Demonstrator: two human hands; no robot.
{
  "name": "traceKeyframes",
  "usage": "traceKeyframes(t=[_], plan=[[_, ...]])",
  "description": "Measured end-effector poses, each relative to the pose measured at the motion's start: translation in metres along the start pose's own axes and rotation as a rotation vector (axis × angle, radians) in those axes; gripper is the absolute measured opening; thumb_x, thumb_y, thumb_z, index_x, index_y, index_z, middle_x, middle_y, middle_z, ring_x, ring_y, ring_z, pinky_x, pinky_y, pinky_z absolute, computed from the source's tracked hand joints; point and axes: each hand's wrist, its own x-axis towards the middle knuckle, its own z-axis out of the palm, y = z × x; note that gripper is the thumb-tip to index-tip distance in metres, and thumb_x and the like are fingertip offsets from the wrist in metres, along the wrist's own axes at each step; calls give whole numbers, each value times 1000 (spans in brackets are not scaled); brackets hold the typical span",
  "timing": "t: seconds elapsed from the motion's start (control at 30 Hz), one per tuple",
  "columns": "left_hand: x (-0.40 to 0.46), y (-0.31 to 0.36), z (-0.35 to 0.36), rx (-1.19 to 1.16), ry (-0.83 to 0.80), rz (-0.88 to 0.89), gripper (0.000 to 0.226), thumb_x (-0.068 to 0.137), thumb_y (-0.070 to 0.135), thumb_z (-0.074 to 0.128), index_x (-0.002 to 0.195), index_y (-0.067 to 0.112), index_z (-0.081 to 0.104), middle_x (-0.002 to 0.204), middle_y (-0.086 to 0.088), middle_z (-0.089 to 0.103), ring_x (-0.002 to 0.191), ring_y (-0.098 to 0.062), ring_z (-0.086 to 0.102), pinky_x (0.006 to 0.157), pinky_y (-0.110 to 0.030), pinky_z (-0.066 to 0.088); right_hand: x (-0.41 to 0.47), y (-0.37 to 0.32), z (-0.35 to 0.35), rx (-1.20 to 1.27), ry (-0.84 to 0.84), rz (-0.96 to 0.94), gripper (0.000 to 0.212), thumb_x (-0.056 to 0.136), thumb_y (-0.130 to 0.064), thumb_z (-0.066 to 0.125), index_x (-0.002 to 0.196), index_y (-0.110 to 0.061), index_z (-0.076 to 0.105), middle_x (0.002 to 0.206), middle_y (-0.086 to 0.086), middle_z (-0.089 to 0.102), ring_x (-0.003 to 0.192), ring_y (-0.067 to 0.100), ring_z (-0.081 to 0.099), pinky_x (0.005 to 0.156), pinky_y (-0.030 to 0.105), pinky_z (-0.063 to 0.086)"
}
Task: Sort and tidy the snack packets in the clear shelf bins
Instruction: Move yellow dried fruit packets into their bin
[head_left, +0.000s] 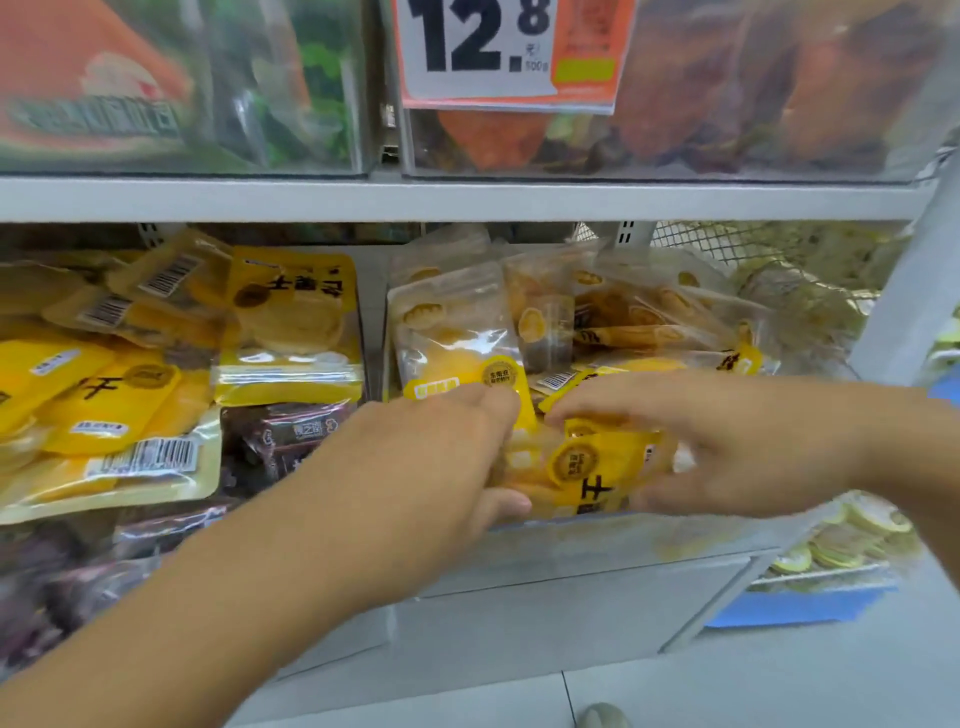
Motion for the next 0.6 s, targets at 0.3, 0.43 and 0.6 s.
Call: traceKeyframes(t=[0.3,0.43,0.6], plan=[[-16,20,7,81,-131,68,35,103,53,29,87,31,6,96,8,26,88,-15,38,77,-34,38,21,-44,8,-221,-227,137,59,83,-78,43,112,-28,50,111,-11,50,110,10,44,101,38,43],[-23,19,2,40,-134,69,29,99,54,33,93,32,14,103,11,35,92,-12,40,81,-34,42,8,-47,9,-29,-132,114,83,73,-91,31,120,-28,57,116,-7,59,115,8,52,101,41,46],[5,-9,-22,-383,278,-36,45,91,54,37,82,20,66,78,3,66,76,-17,62,69,-42,51,12,2,-16,-8,638,284,31,98,-38,53,100,-16,74,89,0,73,86,17,66,83,43,54]])
